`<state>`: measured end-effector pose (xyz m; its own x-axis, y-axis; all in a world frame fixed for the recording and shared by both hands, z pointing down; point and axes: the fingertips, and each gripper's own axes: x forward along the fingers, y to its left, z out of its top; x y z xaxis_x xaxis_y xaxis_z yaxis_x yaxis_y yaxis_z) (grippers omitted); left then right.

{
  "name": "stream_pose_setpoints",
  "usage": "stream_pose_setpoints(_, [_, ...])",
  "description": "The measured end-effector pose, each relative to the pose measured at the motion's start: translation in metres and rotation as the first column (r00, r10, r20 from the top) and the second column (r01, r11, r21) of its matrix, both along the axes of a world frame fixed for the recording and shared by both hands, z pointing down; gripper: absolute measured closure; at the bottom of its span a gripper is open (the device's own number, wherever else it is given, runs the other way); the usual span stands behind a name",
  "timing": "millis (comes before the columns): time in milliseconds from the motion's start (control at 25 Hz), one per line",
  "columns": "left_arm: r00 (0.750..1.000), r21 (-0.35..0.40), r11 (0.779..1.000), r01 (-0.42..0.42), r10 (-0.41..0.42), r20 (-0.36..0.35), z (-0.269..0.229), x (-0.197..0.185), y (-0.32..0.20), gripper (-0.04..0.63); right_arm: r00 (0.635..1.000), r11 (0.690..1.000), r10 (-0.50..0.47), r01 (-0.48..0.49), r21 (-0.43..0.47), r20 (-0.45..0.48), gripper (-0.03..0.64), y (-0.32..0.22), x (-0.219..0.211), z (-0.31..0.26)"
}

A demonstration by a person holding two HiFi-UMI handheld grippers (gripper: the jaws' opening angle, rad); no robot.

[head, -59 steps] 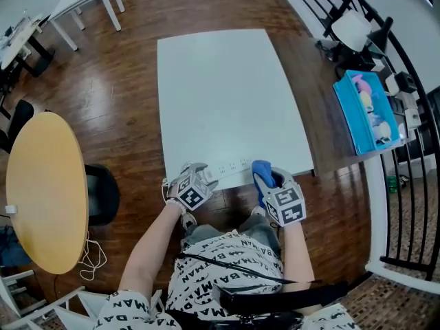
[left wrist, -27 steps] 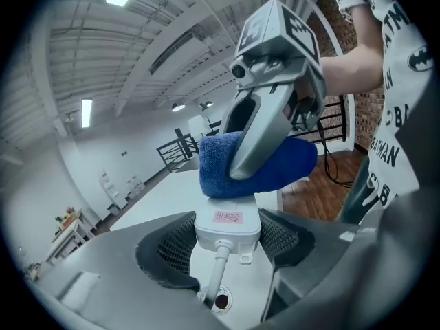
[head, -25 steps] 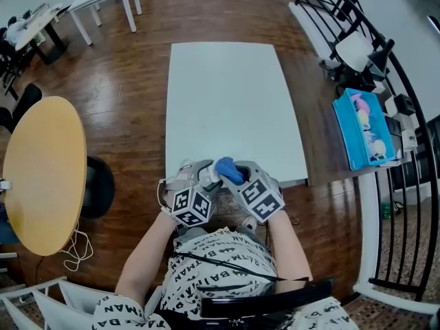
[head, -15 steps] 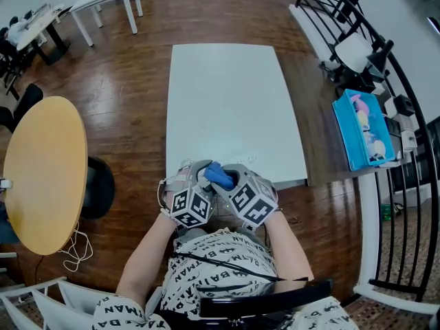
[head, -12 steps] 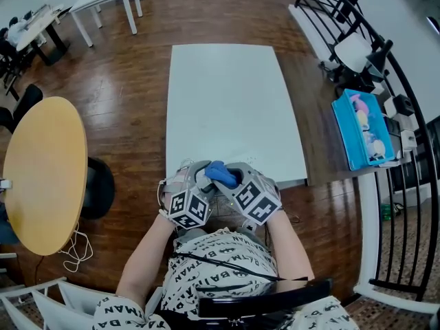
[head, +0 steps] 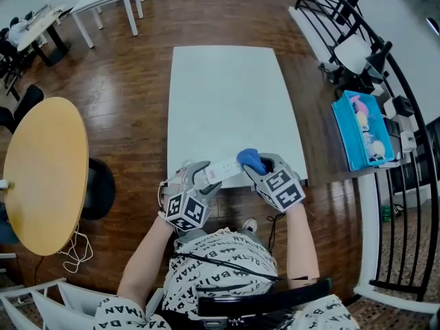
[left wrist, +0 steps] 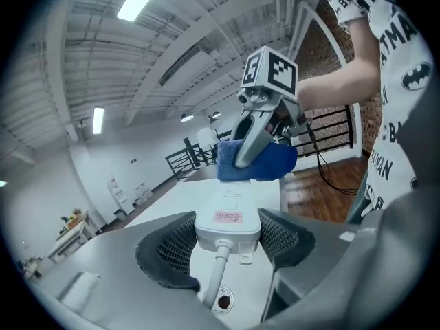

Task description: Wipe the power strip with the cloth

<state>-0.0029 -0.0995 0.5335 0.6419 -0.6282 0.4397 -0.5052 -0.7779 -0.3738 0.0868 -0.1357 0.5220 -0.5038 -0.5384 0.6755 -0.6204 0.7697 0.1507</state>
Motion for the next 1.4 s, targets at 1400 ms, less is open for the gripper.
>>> stream_pose_setpoints(1400, [0.923,-0.004,0.929,-0.370,0.368,0.115,0.002,0.025,0.062,0.310,0.468,0.522,-0.852,0.790,-0.322,-0.233,0.480,0.064,-0.073,-0.004])
